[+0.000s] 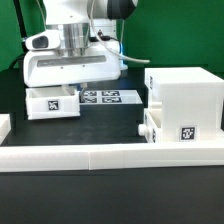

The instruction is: Assemble drawer

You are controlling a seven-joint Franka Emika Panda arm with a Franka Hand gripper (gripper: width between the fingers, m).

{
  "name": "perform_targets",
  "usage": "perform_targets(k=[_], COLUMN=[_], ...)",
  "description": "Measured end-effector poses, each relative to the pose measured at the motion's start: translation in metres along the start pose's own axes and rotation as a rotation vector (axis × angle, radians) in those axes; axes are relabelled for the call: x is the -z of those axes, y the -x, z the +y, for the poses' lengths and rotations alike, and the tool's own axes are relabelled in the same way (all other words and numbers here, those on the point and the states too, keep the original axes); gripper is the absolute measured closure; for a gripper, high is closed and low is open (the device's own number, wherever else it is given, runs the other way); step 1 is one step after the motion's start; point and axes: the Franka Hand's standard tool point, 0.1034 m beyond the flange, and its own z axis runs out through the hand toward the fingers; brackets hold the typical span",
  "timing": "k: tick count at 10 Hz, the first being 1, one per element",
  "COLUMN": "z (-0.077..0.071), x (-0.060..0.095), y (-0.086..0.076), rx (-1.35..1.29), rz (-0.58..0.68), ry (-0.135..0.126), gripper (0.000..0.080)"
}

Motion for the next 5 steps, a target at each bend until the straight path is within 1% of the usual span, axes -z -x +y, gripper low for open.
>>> perform_targets(k=[1, 2, 3, 4, 5], z=[-0.004, -0.004, -0.002, -0.004, -0.003], x=[0.009, 0.016, 0.013, 0.011, 0.011], y=[-0.011, -0.024, -0.023, -0.019, -0.019], rx=[0.063, 0.119, 0.126, 0.126, 0.191], rz=[-0.035, -0.057, -0.034, -0.042, -0.041], ry=[-0.022, -0.040, -0.027, -0.031, -0.031], gripper=[0.0758, 0.0758, 0.0758, 0.0758, 0.0758])
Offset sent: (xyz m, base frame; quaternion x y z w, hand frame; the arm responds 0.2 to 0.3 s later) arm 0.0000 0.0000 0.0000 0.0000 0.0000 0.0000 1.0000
